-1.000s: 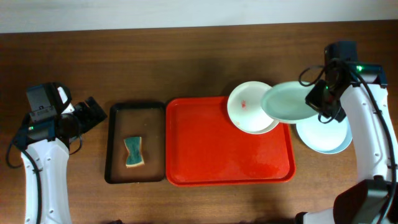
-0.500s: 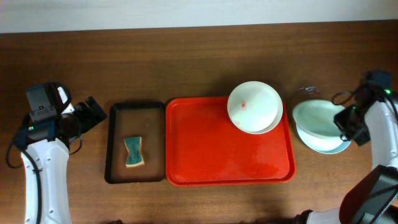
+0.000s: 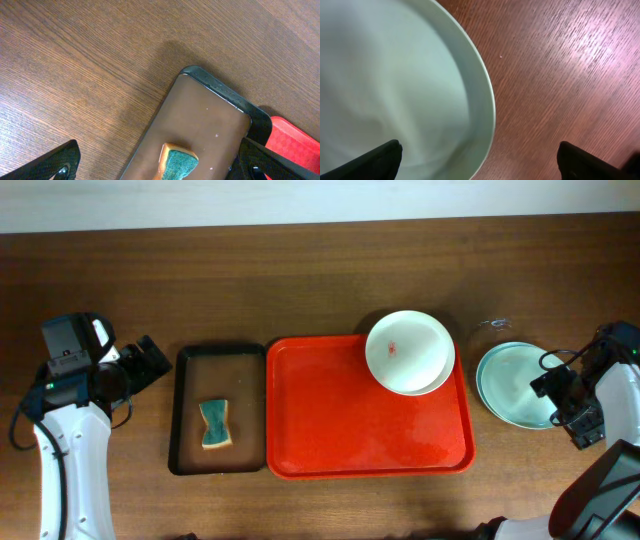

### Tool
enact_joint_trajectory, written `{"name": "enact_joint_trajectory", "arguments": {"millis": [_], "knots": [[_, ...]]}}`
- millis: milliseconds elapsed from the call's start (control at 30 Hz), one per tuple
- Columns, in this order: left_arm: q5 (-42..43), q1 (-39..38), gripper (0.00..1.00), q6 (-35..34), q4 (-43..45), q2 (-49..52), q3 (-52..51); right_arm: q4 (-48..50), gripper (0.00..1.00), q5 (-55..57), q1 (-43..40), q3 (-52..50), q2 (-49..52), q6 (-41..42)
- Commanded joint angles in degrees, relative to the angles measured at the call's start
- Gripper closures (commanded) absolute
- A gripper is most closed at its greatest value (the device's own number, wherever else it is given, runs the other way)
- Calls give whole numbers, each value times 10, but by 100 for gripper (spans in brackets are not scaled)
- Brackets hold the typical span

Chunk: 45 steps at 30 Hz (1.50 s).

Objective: Clean dirty plates on tray and stack at the side
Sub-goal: 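Lower the pale-green plate onto the light-blue plate and release it, then move the right gripper to the white plate and drag it onto the tray center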

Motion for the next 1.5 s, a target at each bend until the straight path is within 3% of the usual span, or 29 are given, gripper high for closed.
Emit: {"name": "enact_joint_trajectory", "arguments": {"millis": [0, 100, 167, 233, 267, 300, 400, 433, 500, 600, 667, 800, 967, 1000, 1067, 1133, 1233, 1467], "knots": [[6, 1, 1, -5, -1, -5, 12, 5, 52, -6, 3, -14, -5, -5], [6, 1, 1, -5, -1, -5, 12, 53, 76, -16, 2, -57, -5, -5], [6, 1, 1, -6, -1, -5, 12, 63, 79, -16, 2, -65, -5, -5], [6, 1, 1, -5, -1, -5, 12, 90, 92, -40, 2, -78, -5, -6], [6, 1, 1, -5, -1, -5, 12, 94, 91, -52, 2, -81, -5, -6], [6, 1, 1, -6, -1, -5, 12, 92, 81, -52, 2, -81, -5, -15], [6, 1, 1, -5, -1, -5, 12, 93, 58, -207, 4, -64, -5, -169], [6, 1, 1, -5, -1, -5, 12, 81, 55, -235, 14, -49, -5, -181], [6, 1, 1, -5, -1, -5, 12, 67, 52, -282, 71, -22, -5, -241], [6, 1, 1, -6, -1, -5, 12, 112, 46, -277, 195, -21, -5, -256], [6, 1, 1, -5, -1, -5, 12, 159, 27, -261, 258, -21, -5, -252], [6, 1, 1, -6, -1, -5, 12, 197, 27, -173, 302, -28, -4, -239], [6, 1, 1, -5, -1, -5, 12, 238, 27, -170, 302, -38, 28, -239], [6, 1, 1, -6, -1, -5, 12, 251, 30, -171, 302, -38, 52, -239], [6, 1, 1, -5, -1, -5, 12, 269, 52, -169, 302, -38, 88, -239], [6, 1, 1, -5, -1, -5, 12, 274, 60, -167, 302, -38, 93, -228], [6, 1, 1, -6, -1, -5, 12, 273, 54, -162, 301, -33, 91, -224], [6, 1, 1, -5, -1, -5, 12, 221, 55, -152, 301, 23, 76, -224]]}}
